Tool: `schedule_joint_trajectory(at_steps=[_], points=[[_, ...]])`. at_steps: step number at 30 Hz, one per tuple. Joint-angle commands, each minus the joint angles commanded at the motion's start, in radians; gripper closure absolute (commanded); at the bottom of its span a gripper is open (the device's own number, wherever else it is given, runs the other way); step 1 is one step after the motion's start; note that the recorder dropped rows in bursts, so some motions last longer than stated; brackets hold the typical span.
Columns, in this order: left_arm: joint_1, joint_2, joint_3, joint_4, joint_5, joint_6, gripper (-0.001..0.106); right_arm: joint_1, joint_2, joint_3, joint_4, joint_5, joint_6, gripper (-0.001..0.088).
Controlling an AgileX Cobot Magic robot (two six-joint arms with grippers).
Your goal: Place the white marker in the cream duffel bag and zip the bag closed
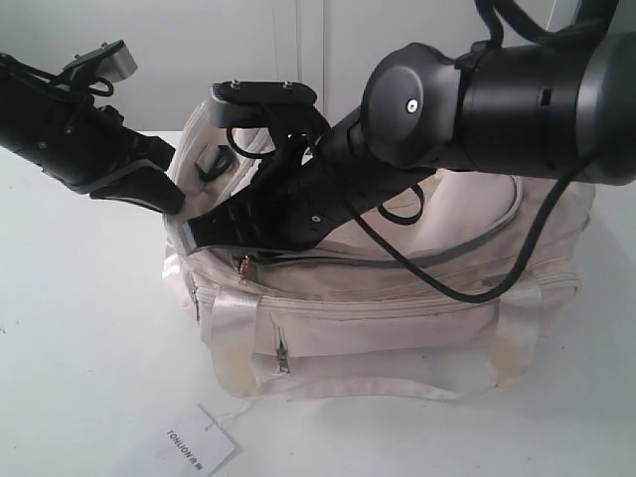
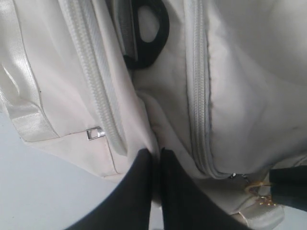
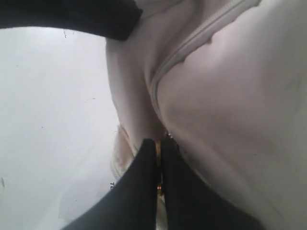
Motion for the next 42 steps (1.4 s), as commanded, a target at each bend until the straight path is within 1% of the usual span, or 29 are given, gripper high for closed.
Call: schedule_joint_trajectory(at_steps=[6,12,14,16,20,22,33,42], points=[[0.000,0.000,0.000,0.000,0.000,0.000,0.105,0.000,-0.045,0.000,0.000,0.064,0.015,0.0868],[0.000,0.000,0.000,0.032,0.000,0.000,0.105,0.000,-0.076,0.000,-0.004,0.144,0.017,0.0868],[0.000,0.000,0.000,0.061,0.000,0.000,0.105,0.000,-0.081,0.000,-0.018,0.177,0.017,0.0868],[0.000,0.000,0.000,0.081,0.000,0.000,0.105,0.000,-0.081,0.000,-0.067,0.210,0.038,0.0868],[0.000,0.000,0.000,0.126,0.000,0.000,0.105,0.000,-0.081,0.000,-0.258,0.265,0.182,0.0868],[0.000,0.000,0.000,0.138,0.000,0.000,0.105,0.000,-0.081,0.000,-0.314,0.289,0.202,0.0868],[0.000,0.000,0.000,0.155,0.000,0.000,0.105,-0.006,-0.081,0.000,-0.321,0.343,0.202,0.0868],[0.000,0.000,0.000,0.158,0.000,0.000,0.105,-0.080,-0.133,0.000,-0.313,0.379,0.215,0.0868]])
